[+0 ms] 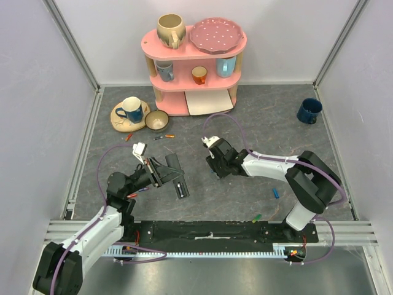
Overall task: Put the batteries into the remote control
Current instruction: Pick up the battery from the center of the board.
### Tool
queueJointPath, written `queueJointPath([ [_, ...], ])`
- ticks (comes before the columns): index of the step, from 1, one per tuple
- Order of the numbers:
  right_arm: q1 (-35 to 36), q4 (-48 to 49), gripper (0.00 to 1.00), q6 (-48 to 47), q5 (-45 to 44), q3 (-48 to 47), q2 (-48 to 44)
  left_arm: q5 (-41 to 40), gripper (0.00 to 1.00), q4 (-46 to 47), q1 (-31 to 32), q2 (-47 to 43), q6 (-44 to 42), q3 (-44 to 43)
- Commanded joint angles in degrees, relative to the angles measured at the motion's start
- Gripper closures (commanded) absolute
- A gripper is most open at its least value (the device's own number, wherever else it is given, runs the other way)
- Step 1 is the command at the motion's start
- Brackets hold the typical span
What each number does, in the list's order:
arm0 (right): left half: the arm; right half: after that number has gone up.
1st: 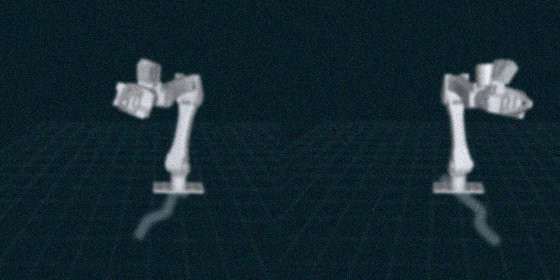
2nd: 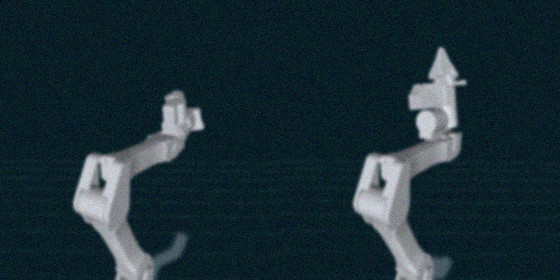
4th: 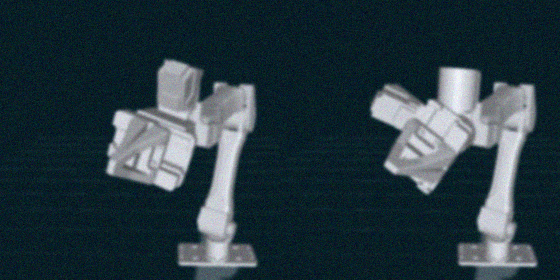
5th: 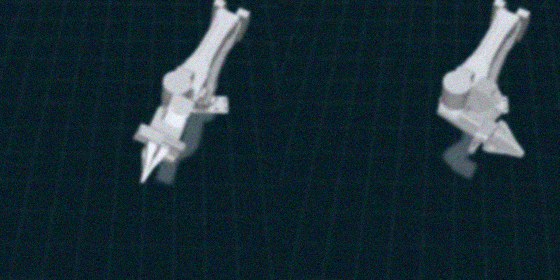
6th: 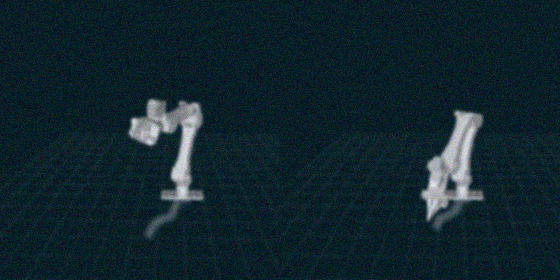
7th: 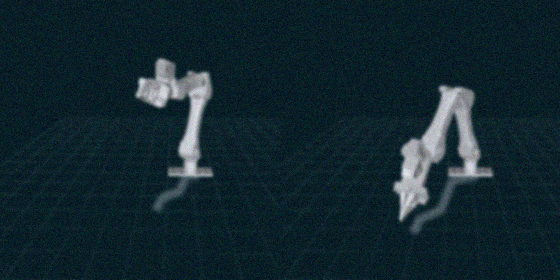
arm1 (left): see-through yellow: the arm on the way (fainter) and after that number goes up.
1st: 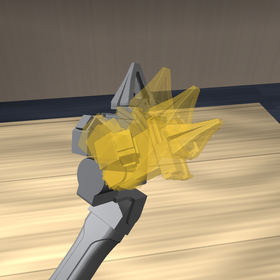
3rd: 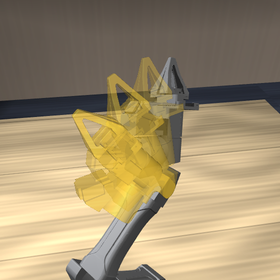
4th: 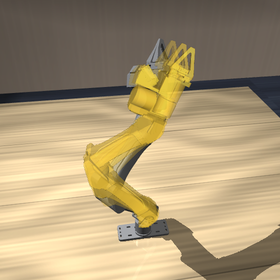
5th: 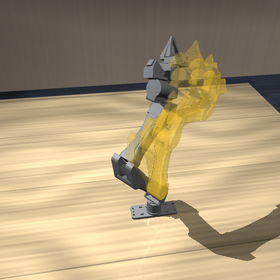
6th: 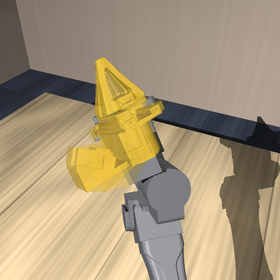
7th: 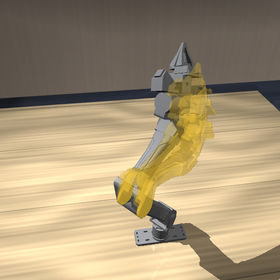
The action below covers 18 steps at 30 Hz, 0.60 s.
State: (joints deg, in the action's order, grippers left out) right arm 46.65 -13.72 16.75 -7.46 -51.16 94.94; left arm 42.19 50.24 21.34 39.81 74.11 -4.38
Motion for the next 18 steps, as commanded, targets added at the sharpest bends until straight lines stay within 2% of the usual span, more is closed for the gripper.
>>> queueJointPath([
  [1, 0.2, 1.5, 0.53, -0.5, -0.4, -1.8, 1.6, 1.0, 0.98, 2.2, -0.3, -0.8, -0.1, 0.3],
  [13, 0.3, 2.8, 0.69, 2.9, 0.5, -0.2, 1.7, 1.0, 0.98, 0.8, -0.2, -1.3, -0.9, 0.2],
  [18, 0.3, 2.7, 0.83, 6.7, 0.3, 0.4, 1.2, 0.8, 0.98, 0.7, -0.3, -1.1, -1.3, 0.1],
])
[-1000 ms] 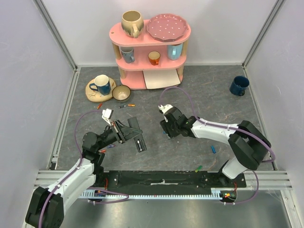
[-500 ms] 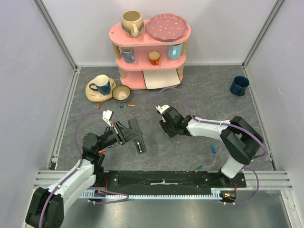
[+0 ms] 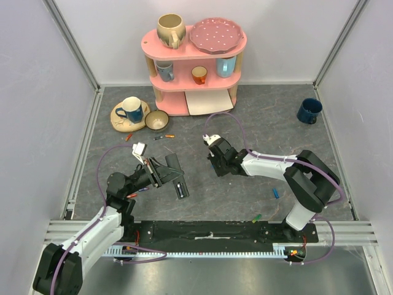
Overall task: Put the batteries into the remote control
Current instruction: Pick up the battery from the center of the board.
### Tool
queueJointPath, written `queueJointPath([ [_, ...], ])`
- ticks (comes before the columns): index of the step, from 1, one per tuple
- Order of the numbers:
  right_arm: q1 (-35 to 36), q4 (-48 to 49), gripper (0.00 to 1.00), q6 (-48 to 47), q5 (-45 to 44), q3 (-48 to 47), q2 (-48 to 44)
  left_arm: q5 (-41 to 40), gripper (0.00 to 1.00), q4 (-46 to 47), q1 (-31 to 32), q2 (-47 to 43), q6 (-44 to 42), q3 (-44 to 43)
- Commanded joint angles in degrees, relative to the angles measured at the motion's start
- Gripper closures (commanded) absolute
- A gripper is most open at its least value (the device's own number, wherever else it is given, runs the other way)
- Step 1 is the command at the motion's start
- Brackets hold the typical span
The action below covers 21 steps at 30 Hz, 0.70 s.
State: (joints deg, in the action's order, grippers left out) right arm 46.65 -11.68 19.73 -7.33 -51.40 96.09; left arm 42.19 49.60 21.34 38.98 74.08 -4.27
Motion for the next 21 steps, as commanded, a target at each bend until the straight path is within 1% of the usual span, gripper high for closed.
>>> queueJointPath([
  [1, 0.3, 0.7, 0.85, 4.5, -0.1, 0.7, 0.1, 0.7, 0.98, 1.3, -0.3, -0.1, -1.3, 0.0],
  [2, 0.2, 0.7, 0.9, 5.0, -0.3, 0.7, 0.0, 0.6, 0.98, 1.3, -0.3, 0.0, -1.3, 0.0],
  [5, 0.3, 0.7, 0.96, 6.9, -1.0, 0.9, -0.6, 0.5, 0.98, 1.3, -0.2, 0.0, -1.5, 0.0],
  [9, 0.3, -0.4, 0.99, 9.2, -4.5, 1.6, -2.5, 0.4, 0.98, 0.8, -0.3, 0.0, -1.6, 0.2],
  [11, 0.2, -1.0, 1.0, 10.1, -5.7, 1.9, -3.7, 0.3, 0.98, 0.7, -0.2, 0.0, -1.6, 0.4],
  [12, 0.3, -1.0, 0.99, 10.1, -5.4, 2.0, -3.8, 0.3, 0.98, 0.8, -0.2, 0.0, -1.7, 0.4],
  [17, 0.3, -1.9, 0.86, 9.5, -4.8, 1.7, -3.4, 0.3, 0.98, 1.9, -0.2, 1.0, -1.4, 0.6],
  [19, 0.3, -1.9, 0.83, 9.4, -4.8, 1.8, -3.4, 0.5, 0.98, 2.3, -0.2, 1.2, -1.2, 0.6],
  [21, 0.3, -1.9, 0.82, 9.2, -4.9, 1.8, -3.4, 0.5, 0.98, 2.1, -0.2, 1.1, -1.2, 0.6],
])
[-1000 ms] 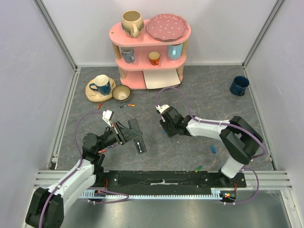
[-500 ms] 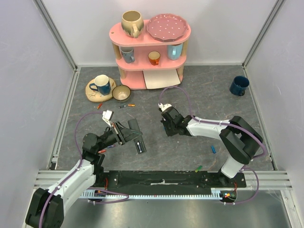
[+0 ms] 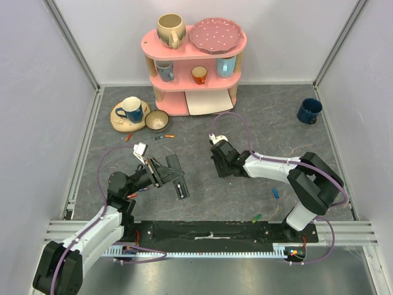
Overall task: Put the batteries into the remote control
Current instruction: Pick up the battery from the center of the board.
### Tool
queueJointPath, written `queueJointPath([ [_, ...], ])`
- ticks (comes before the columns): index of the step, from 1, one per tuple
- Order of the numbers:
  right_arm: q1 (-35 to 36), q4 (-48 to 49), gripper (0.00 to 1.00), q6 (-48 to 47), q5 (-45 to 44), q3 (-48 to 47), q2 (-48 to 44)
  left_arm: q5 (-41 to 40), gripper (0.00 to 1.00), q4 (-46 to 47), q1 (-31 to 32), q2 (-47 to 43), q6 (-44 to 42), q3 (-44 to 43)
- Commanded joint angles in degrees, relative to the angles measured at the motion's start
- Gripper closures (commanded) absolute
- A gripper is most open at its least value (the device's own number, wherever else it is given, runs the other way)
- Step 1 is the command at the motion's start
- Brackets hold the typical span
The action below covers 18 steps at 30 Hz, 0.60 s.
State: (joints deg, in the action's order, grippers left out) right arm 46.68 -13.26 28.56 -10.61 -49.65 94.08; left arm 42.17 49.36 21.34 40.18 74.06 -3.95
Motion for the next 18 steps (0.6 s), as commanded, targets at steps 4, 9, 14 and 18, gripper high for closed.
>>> queueJointPath([
  [4, 0.3, -0.5, 0.84, -0.6, -1.7, 0.0, -1.0, 0.5, 0.98, 2.0, -0.2, -0.5, -1.3, 0.3],
  [9, 0.3, -1.7, 0.92, -3.8, -2.0, -0.8, -0.2, 0.5, 0.98, 1.8, -0.2, -0.9, -1.3, 0.6],
  [14, 0.3, -3.3, 0.96, -6.2, -3.5, -2.2, 0.5, 0.6, 0.98, 1.4, -0.2, -1.2, -1.4, 0.6],
  [18, 0.3, -4.1, 0.81, -6.0, -3.3, -3.3, 0.4, 0.8, 0.98, 1.2, -0.2, -1.3, -1.4, 0.5],
])
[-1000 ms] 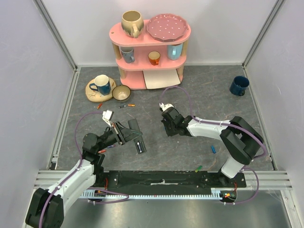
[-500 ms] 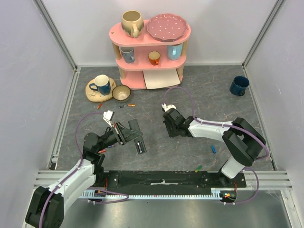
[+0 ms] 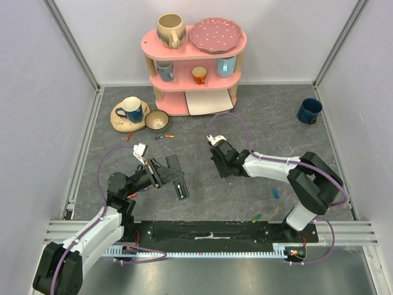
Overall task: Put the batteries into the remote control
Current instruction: Pick up the battery from the center of the board.
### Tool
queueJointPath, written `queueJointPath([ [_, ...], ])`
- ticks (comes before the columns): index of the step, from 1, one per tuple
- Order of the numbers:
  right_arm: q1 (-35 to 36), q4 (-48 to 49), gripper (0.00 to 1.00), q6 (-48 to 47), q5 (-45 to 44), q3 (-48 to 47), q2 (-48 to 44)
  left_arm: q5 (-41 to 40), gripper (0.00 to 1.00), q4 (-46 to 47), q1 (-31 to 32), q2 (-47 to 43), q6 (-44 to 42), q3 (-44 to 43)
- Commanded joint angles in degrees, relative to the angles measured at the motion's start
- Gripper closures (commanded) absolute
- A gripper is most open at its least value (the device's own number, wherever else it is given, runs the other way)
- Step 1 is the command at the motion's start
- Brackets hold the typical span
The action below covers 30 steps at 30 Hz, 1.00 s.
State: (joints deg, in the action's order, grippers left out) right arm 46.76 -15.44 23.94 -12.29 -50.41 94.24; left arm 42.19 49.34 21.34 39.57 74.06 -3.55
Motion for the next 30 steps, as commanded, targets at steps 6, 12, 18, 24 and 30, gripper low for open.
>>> queueJointPath([
  [6, 0.1, -3.2, 0.6, -1.4, -1.5, -4.3, 0.1, 1.0, 0.98, 0.6, -0.2, -0.9, -1.6, -0.1],
  [12, 0.1, -4.1, 0.57, -3.7, -1.4, -6.8, 0.9, 1.0, 0.98, 0.7, -0.2, -1.0, -1.8, -0.1],
  [18, -0.5, -5.4, 0.64, -5.8, 1.4, -8.8, 3.1, 1.1, 0.98, 0.6, -0.2, -1.2, -1.7, 0.0],
  [24, -1.1, -5.6, 0.67, -5.8, 2.8, -8.0, 4.0, 1.0, 0.98, 0.6, -0.2, -1.2, -1.8, 0.4],
  [30, -1.5, -5.6, 0.77, -4.4, 3.2, -7.8, 5.3, 0.9, 0.98, 0.9, -0.2, -1.0, -1.7, 0.5],
])
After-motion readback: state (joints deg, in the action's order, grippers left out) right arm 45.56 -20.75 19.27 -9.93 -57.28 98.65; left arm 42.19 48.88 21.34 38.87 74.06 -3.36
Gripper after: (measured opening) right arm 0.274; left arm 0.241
